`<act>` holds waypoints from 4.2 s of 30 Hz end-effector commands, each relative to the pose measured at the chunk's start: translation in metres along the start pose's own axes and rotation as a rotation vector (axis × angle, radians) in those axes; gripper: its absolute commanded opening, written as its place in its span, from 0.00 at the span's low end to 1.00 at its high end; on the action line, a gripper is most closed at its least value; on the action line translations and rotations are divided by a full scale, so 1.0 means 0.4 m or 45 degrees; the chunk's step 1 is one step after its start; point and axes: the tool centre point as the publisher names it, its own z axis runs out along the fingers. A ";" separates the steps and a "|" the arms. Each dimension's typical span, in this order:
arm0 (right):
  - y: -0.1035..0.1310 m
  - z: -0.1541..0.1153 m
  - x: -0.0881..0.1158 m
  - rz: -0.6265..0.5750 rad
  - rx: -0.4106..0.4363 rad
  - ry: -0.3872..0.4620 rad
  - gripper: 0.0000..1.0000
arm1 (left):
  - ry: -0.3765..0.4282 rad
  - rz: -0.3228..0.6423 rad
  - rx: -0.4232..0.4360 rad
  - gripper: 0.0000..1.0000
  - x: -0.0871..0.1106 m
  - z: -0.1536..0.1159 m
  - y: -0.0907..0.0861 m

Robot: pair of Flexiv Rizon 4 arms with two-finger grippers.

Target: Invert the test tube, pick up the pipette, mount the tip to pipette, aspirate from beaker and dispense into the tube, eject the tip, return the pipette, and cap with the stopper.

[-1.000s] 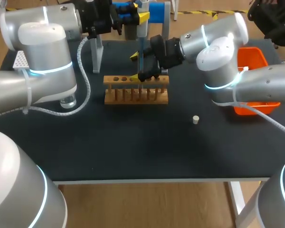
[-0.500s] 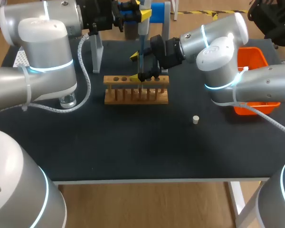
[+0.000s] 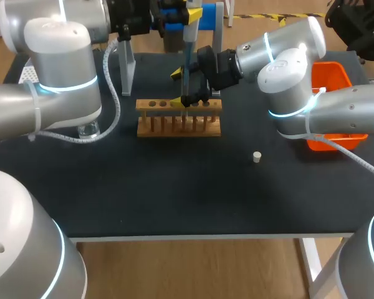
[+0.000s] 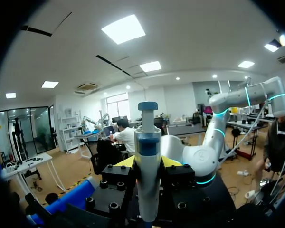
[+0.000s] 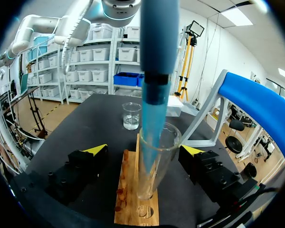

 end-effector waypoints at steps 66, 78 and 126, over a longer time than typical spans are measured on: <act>0.000 -0.001 0.000 0.000 0.000 -0.001 1.00 | 0.042 0.097 -0.033 0.00 0.056 0.007 -0.126; 0.000 -0.001 0.000 0.000 0.000 -0.001 1.00 | -0.051 0.105 -0.050 0.00 0.086 -0.045 -0.129; 0.000 -0.001 0.000 0.000 0.000 -0.001 1.00 | -0.044 -0.093 0.047 0.00 0.254 -0.118 0.098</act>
